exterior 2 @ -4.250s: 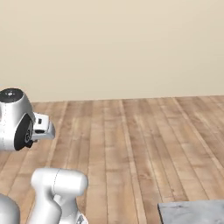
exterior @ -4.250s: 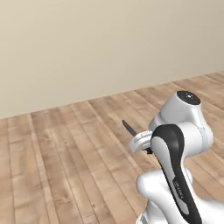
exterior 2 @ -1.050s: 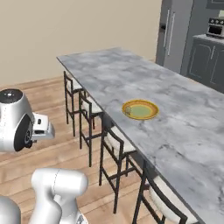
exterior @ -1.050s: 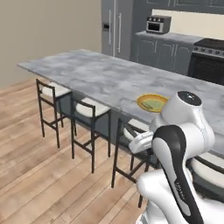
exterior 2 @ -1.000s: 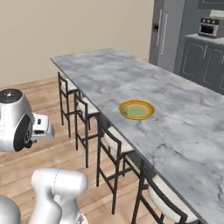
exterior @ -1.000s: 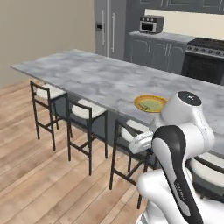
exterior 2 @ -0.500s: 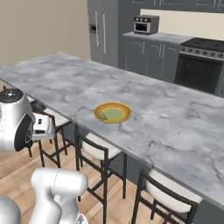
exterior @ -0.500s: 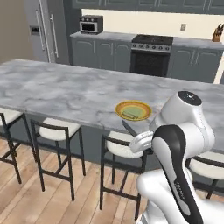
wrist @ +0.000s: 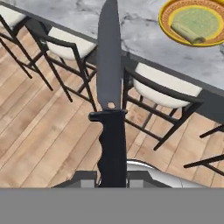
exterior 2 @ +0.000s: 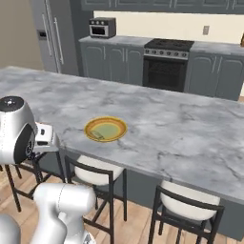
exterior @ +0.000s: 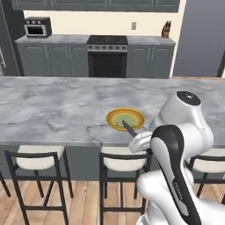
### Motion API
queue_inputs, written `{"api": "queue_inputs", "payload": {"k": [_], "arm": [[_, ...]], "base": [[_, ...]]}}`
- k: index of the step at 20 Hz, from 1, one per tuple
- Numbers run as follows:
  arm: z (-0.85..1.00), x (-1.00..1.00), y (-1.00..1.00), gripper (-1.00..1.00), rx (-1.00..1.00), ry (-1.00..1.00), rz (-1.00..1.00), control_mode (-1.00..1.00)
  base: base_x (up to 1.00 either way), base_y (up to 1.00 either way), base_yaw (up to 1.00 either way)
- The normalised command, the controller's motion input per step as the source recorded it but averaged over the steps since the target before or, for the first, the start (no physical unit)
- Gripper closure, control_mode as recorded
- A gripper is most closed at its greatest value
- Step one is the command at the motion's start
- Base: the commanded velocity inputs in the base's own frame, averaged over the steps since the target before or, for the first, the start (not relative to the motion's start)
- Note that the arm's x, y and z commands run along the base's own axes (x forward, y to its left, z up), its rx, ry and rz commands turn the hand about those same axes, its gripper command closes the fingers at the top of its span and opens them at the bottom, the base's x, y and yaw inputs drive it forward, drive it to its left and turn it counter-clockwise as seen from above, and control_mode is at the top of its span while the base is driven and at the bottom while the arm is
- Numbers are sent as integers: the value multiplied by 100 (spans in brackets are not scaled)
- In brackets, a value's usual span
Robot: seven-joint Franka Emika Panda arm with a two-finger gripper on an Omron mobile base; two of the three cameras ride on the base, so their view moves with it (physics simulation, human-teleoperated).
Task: Retrieve the butter from the fridge and place it on a plate on the dining table. Then retrieve the butter knife by the fridge and place it near the plate.
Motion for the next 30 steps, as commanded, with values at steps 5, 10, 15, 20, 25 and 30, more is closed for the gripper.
{"api": "queue_inputs", "payload": {"k": [5, 10, 15, 20, 25, 30], "arm": [[0, 0, 0, 100, 0, 0, 0, 100], [0, 0, 0, 100, 0, 0, 0, 100], [0, 0, 0, 100, 0, 0, 0, 100], [0, 13, -1, 100, 0, 0, 0, -100], [8, 67, -64, 100, 1, 5, -28, -100], [-7, 89, -98, 100, 0, 10, -40, -100]], "base": [[52, 21, -37], [50, 5, -16], [45, 1, -1], [39, 0, 0], [0, 0, 0], [0, 0, 0]]}}
